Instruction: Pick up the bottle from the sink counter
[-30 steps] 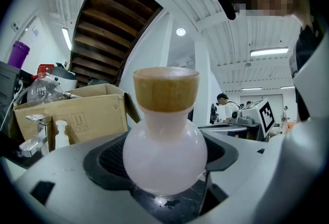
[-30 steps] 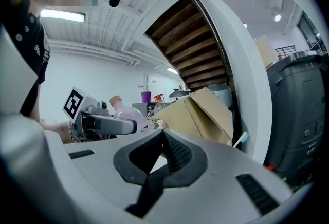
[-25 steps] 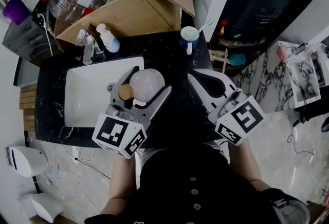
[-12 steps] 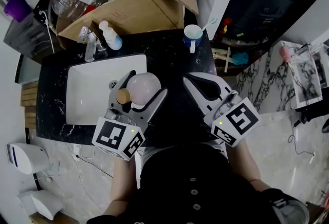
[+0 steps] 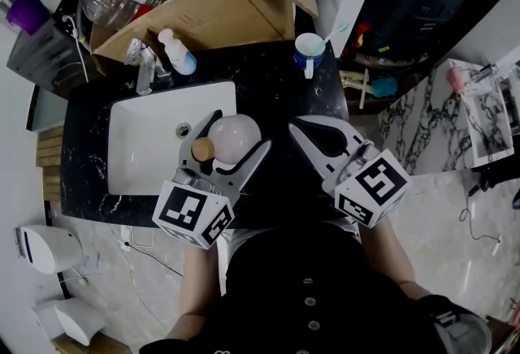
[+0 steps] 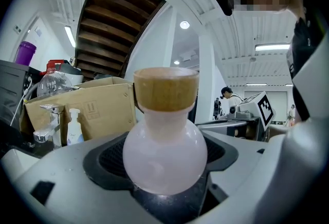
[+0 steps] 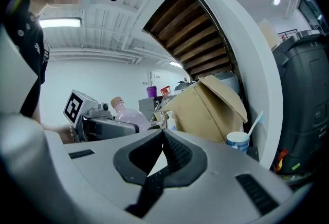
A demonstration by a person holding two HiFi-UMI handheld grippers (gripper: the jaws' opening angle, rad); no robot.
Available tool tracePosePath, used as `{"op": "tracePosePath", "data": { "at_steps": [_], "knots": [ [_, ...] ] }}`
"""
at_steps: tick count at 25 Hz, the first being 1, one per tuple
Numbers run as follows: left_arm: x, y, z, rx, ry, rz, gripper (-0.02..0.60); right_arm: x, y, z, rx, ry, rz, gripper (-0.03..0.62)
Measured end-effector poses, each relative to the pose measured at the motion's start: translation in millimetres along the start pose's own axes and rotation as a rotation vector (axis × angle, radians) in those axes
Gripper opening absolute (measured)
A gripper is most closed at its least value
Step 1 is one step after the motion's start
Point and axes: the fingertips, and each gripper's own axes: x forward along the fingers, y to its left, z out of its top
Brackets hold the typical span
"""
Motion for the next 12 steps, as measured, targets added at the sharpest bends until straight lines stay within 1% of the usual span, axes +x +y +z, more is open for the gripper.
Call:
{"op": "tracePosePath", "data": {
  "at_steps": [7,12],
  "knots": [
    [2.7,-3.1,2.8,0.003,0.004,-0.013,0.391,0.2,-1.1,-3.6,-0.001,0.022,0.006,0.003],
    [2.8,-6.1,-1.2,0.005,0.014,-0.030,0.390,-4.1,-7.3,-8.4,0.006,0.035,-0.011,0.002]
  ]
}}
